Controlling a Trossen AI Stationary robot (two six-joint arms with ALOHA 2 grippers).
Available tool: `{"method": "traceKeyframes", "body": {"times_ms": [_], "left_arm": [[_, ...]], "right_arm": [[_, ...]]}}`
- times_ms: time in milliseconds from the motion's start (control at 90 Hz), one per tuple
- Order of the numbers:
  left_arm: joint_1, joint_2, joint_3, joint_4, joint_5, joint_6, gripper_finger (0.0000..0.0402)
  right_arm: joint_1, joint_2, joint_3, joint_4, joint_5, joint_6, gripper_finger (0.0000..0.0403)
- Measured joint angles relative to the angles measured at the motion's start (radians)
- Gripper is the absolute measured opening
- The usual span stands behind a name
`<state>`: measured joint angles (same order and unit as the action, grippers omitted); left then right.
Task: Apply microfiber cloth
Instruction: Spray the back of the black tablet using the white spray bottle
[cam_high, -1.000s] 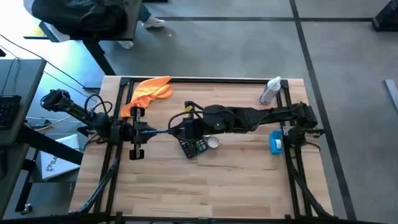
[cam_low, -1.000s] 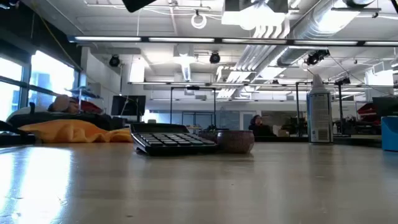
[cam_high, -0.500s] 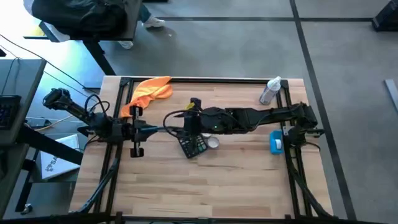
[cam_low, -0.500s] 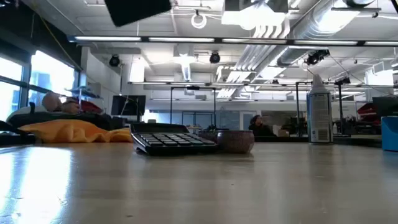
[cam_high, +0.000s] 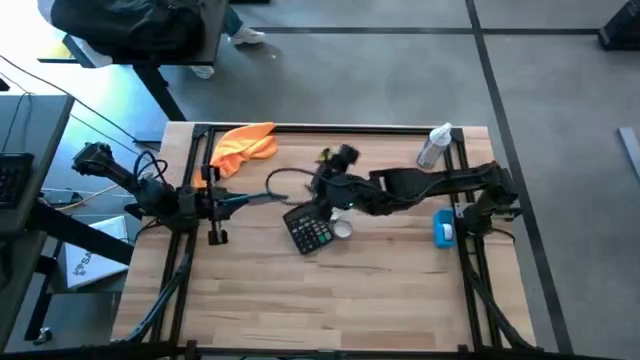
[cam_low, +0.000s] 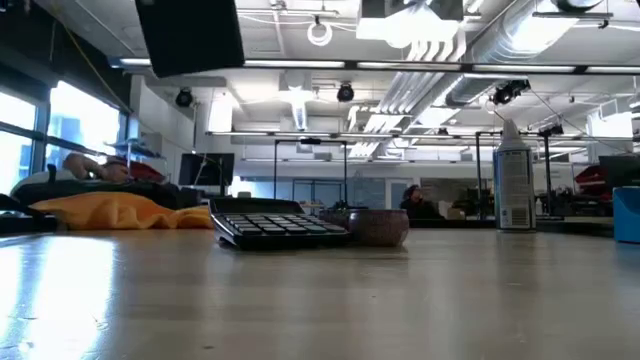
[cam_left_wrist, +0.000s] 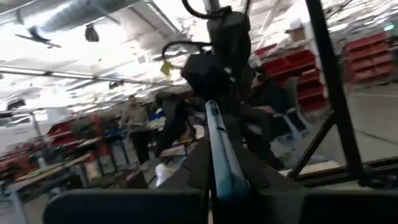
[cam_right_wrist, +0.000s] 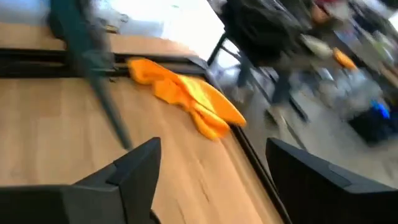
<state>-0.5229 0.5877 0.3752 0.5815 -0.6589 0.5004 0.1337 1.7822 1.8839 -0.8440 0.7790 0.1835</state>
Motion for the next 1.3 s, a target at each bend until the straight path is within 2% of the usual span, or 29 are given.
{"method": "traceKeyframes", "body": {"times_ms": [144,233,300,478,744,878,1033,1167,1300], "left_arm": [[0.024,-0.013,-0.075,0.078,-0.009,-0.030,0.0008],[0.049,-0.013,-0.106,0.143,-0.006,-0.052,0.0008],[0.067,-0.013,-0.115,0.165,-0.010,-0.055,0.0008],[0.111,-0.011,-0.114,0.163,-0.012,-0.115,0.0008],[0.148,-0.010,-0.114,0.124,-0.009,-0.125,0.0008],[0.152,-0.010,-0.114,0.104,-0.031,-0.125,0.0008],[0.152,-0.009,-0.114,0.092,-0.031,-0.131,0.0010],[0.152,-0.009,-0.114,0.078,-0.032,-0.152,0.0011],[0.152,-0.009,-0.114,0.075,-0.028,-0.157,0.0011]], "right_arm": [[-0.058,-0.050,0.000,-0.309,0.035,0.348,0.0259],[-0.109,-0.062,0.000,-0.489,0.027,0.547,0.0259],[-0.156,-0.061,0.000,-0.584,-0.007,0.635,0.0259],[-0.289,-0.061,0.000,-0.672,-0.119,0.637,0.0259],[-0.450,-0.060,-0.001,-0.691,-0.189,0.582,0.0259],[-0.431,-0.062,-0.060,-0.683,-0.206,0.594,0.0259],[-0.370,-0.084,-0.225,-0.666,-0.218,0.655,0.0259],[-0.353,-0.149,-0.385,-0.608,-0.262,0.724,0.0259],[-0.361,-0.257,-0.498,-0.569,-0.253,0.798,0.0259]]}}
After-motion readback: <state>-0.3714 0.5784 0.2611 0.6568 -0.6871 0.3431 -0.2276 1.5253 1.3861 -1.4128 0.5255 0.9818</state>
